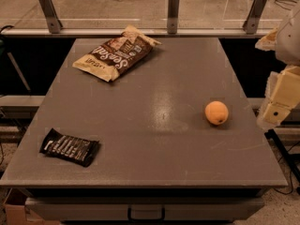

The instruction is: Move rxbar chocolate near brown chip bag

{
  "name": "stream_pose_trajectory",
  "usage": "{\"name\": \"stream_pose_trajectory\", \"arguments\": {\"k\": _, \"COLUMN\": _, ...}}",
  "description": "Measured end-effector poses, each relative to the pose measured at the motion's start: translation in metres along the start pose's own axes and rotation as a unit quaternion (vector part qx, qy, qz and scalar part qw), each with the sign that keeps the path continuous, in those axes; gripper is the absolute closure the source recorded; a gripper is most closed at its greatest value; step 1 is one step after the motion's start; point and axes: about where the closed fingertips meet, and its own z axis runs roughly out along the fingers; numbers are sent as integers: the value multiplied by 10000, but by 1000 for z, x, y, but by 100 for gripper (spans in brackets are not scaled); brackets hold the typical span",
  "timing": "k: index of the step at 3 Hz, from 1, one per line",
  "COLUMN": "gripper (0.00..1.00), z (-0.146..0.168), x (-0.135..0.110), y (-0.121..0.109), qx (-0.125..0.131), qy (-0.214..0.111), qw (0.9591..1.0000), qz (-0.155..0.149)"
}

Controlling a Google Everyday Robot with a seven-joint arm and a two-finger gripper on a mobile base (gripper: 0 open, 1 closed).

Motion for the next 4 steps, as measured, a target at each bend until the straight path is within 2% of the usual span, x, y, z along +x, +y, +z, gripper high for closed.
{"name": "stream_pose_trajectory", "arguments": {"k": 1, "gripper": 0, "z": 0, "x": 0, "y": 0, "qx": 1, "qy": 0, "qw": 10000, "qz": 0}}
{"name": "stream_pose_trajectory", "arguments": {"k": 2, "gripper": 0, "z": 13, "x": -12, "y": 7, "qx": -189, "qy": -281, "qw": 9994, "qz": -2}}
{"name": "stream_pose_trajectory", "arguments": {"k": 3, "gripper": 0, "z": 47, "x": -61, "y": 37, "qx": -683, "qy": -886, "qw": 9935, "qz": -226}}
{"name": "stream_pose_trajectory", "arguments": {"k": 4, "gripper": 0, "z": 77, "x": -129, "y": 76, "qx": -1210, "qy": -1531, "qw": 9787, "qz": -642}}
